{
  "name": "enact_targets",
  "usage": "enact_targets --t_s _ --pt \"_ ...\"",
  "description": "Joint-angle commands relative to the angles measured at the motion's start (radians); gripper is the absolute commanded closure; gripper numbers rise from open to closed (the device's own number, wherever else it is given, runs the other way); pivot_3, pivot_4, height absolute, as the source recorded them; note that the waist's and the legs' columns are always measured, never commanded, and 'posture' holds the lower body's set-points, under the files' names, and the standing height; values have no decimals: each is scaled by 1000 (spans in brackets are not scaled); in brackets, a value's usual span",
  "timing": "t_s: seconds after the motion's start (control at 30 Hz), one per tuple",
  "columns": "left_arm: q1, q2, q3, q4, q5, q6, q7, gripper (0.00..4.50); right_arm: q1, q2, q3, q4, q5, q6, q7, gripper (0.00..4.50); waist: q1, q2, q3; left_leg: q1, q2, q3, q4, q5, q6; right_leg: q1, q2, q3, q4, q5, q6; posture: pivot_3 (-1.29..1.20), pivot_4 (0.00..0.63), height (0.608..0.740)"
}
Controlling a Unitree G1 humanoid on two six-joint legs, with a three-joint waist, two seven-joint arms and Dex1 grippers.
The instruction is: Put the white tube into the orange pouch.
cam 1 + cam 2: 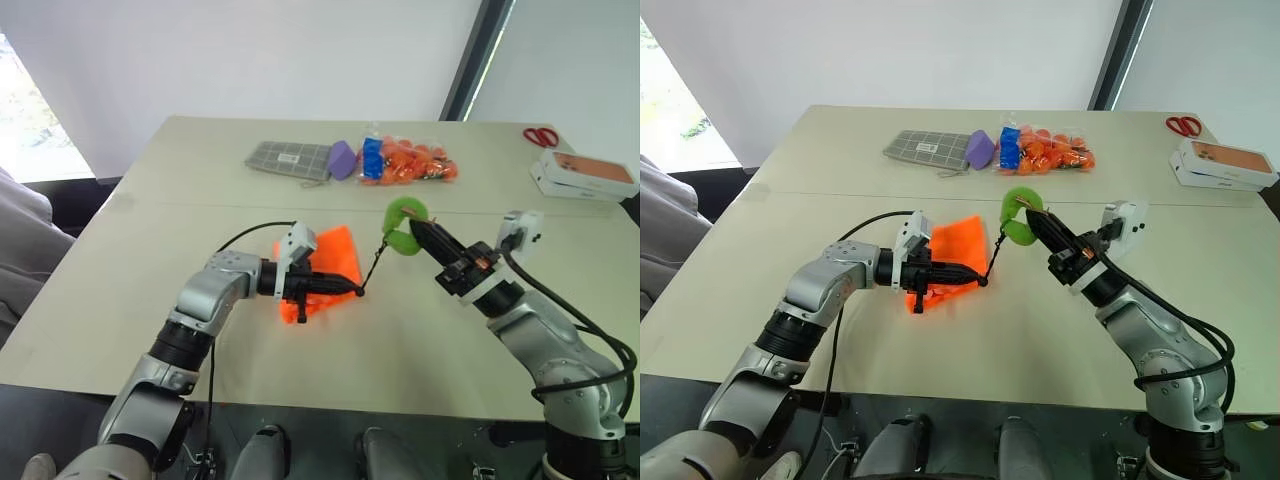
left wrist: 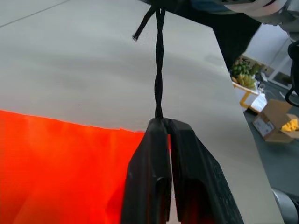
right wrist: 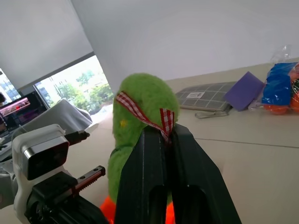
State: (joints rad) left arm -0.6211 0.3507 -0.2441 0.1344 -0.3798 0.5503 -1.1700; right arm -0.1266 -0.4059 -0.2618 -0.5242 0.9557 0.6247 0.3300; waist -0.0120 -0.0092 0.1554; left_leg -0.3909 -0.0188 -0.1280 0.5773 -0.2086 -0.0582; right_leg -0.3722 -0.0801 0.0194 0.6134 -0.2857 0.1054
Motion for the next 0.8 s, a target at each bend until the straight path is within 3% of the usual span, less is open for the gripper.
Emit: enact_targets --t_s 0.03,0.27,0.47,0.8 --pt "6 5 -4 -29 16 -31 12 4479 -14 -4 -8 -31 6 -23 9 4500 0 0 0 0 0 0 0 0 0 0 0 0 0 0 0 0 150 724" --pt "8 -2 17 -27 -7 -32 5 4479 -15 -5 -9 -31 6 -23 10 4500 0 0 0 0 0 0 0 0 0 0 0 0 0 0 0 0 150 724" --pt "9 -1 18 -54 11 -57 45 1691 -23 -3 -6 -43 12 -21 3 4500 0 0 0 0 0 0 0 0 0 0 0 0 0 0 0 0 150 724" --pt "86 5 36 -180 16 -64 147 1691 -83 18 18 -18 -20 -15 -66 4500 0 0 0 0 0 0 0 0 0 0 0 0 0 0 0 0 150 724"
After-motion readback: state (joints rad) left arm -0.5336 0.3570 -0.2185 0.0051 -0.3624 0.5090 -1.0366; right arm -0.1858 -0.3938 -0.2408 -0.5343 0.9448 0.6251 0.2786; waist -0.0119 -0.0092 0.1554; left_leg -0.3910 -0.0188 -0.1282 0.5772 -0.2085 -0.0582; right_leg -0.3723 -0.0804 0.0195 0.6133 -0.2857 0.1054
